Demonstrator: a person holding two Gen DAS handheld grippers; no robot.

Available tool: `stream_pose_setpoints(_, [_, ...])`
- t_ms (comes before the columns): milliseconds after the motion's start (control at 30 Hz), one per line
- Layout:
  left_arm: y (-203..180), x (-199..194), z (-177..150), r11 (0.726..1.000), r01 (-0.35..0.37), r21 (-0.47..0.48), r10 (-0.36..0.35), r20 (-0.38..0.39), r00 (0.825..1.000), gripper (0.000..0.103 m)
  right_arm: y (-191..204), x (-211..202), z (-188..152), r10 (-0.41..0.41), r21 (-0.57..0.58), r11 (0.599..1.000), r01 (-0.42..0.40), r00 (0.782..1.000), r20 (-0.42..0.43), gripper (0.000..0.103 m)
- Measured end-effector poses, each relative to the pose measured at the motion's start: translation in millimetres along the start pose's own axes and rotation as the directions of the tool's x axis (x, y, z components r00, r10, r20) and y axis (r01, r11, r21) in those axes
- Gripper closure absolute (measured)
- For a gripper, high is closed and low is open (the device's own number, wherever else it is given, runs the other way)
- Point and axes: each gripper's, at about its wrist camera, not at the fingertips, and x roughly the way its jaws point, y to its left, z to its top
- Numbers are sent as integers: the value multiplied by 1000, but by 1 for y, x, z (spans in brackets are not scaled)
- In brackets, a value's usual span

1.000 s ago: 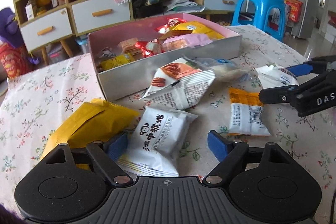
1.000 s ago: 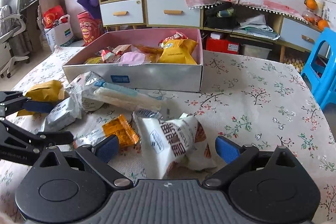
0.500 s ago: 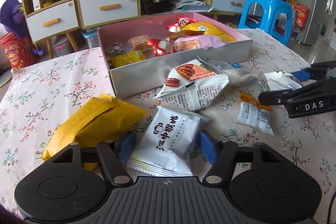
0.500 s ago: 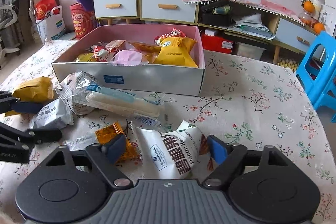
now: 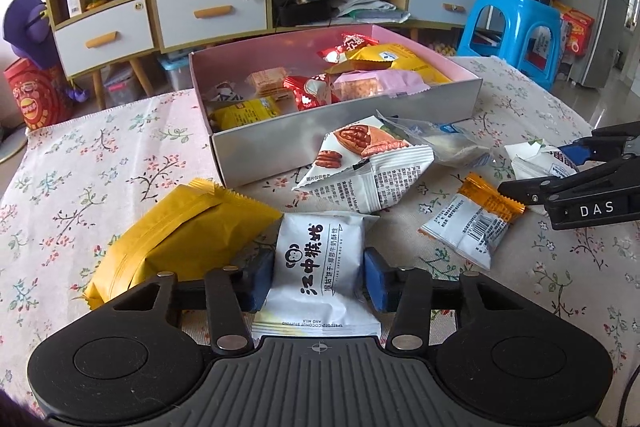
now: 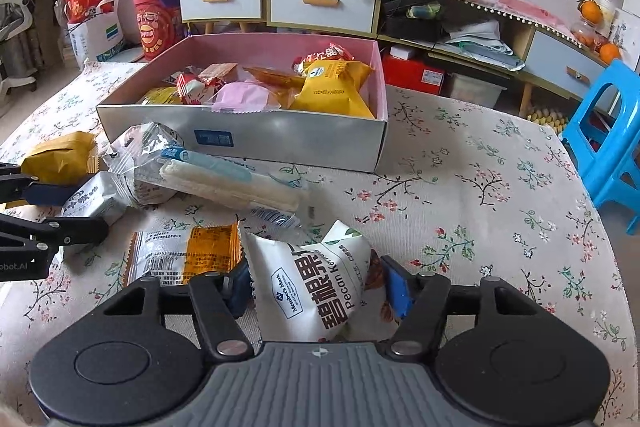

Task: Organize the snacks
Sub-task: 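Grasp the white black-print packet with the left gripper while the right grasps the white Pecan bag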

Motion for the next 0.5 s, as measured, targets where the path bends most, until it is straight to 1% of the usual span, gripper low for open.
stream_pose_setpoints(267, [3, -2, 3, 999, 16, -50, -17, -23, 1000, 60, 2, -4, 7, -13, 12, 1000, 13, 1000, -18, 50])
stream_pose_setpoints(500, [3, -4, 5, 996, 34, -85, -38, -52, 998, 60, 3, -8, 14, -11, 51, 999, 13, 999, -49, 50])
